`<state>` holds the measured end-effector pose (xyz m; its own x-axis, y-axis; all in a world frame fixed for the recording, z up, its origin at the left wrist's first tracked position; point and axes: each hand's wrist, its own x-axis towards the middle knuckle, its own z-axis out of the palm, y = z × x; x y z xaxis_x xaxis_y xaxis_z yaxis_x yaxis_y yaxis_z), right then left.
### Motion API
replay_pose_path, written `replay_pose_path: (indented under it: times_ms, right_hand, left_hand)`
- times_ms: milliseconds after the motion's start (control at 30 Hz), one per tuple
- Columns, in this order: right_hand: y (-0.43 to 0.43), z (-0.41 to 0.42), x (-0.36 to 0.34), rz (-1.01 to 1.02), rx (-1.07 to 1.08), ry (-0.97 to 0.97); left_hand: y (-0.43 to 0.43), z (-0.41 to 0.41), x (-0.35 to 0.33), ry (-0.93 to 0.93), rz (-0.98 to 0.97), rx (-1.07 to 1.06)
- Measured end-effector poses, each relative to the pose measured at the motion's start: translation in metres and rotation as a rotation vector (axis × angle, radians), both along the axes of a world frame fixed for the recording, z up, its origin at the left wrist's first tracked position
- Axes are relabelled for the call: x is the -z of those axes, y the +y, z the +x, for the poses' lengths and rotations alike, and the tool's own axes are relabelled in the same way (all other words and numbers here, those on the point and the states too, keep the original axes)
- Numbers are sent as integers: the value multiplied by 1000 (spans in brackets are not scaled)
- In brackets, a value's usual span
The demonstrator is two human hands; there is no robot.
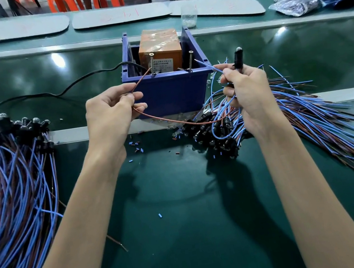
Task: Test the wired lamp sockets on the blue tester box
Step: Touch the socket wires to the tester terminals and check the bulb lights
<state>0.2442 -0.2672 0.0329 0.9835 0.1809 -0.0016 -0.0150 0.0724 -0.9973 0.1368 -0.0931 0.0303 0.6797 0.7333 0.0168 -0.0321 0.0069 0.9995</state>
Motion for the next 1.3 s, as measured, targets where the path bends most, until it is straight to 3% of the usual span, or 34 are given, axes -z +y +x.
replay_pose_path:
  times_ms: [1300]
  right_hand:
    - [3,-2,-1,-70,-61,-27]
  left_hand:
    - [-5,0,2,40,77,73]
